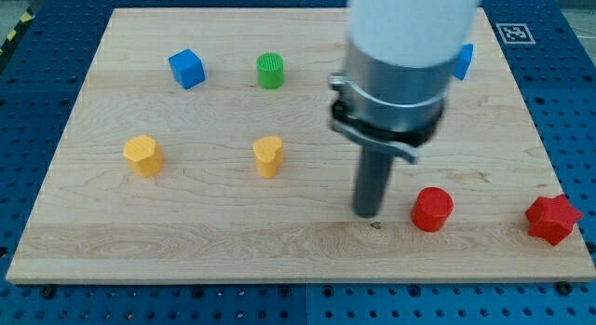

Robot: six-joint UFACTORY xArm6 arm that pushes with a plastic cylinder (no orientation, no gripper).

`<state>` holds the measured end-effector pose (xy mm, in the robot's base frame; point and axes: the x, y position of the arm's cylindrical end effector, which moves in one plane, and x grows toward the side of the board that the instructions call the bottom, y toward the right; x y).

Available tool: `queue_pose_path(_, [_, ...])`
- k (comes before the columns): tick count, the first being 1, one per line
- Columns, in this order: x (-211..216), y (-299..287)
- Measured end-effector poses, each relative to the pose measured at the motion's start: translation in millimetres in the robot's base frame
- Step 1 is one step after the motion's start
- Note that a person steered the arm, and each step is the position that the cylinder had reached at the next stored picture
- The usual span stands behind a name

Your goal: Move the yellow heart to the right of the red circle

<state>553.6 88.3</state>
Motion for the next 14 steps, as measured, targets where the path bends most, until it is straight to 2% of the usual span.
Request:
queue_pose_path(1, [0,65])
queue_pose_path(2, [0,101])
queue_pose_path(3, [-5,85])
queue_pose_path(4, [-57,82])
queue_pose_path(5, [-111,54])
queue_pose_path(6, [-121,-22])
queue_pose_path(8, [-106,-150])
queue_pose_path(9, [-82,-167])
queue_pose_path(11, [-66,-29])
queue_pose_path(12, [-65,-12])
queue_pose_path(13, [-84,-55])
queue_pose_path(14, [-71,-97])
